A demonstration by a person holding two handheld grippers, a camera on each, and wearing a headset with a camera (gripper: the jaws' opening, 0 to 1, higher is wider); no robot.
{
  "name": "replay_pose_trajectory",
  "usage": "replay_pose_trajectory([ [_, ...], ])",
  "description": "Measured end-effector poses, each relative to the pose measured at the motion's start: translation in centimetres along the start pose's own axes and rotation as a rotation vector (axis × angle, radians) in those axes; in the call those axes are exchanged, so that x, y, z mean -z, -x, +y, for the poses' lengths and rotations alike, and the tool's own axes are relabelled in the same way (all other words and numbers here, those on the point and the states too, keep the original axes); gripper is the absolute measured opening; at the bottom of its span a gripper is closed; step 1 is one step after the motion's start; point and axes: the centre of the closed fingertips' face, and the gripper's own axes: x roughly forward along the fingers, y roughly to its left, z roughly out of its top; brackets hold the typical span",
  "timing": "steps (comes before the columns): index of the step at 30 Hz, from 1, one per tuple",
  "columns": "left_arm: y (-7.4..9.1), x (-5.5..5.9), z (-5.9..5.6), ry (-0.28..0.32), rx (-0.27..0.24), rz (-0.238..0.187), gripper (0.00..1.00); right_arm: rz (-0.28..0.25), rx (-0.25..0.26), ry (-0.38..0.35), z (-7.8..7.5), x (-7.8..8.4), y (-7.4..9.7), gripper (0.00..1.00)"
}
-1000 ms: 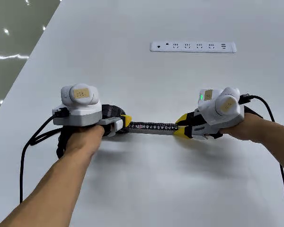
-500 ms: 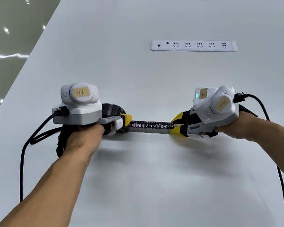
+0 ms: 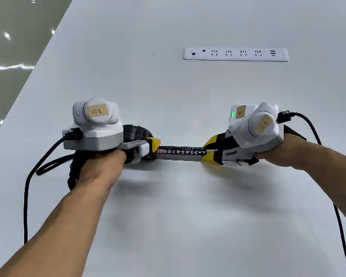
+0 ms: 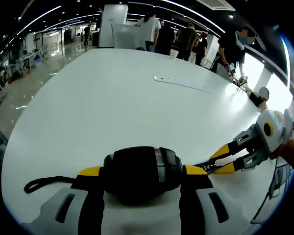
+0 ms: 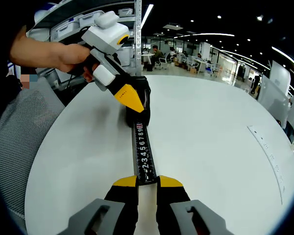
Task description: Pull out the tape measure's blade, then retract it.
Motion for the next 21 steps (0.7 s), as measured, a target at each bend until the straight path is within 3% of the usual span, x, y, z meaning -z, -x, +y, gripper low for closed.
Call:
replay_pose_trajectory([
  [21, 0.0, 0.0, 0.1, 0.004, 0.006, 0.002, 0.57, -0.012, -0.003, 0.007, 0.4, -1.5, -1.2, 0.10],
])
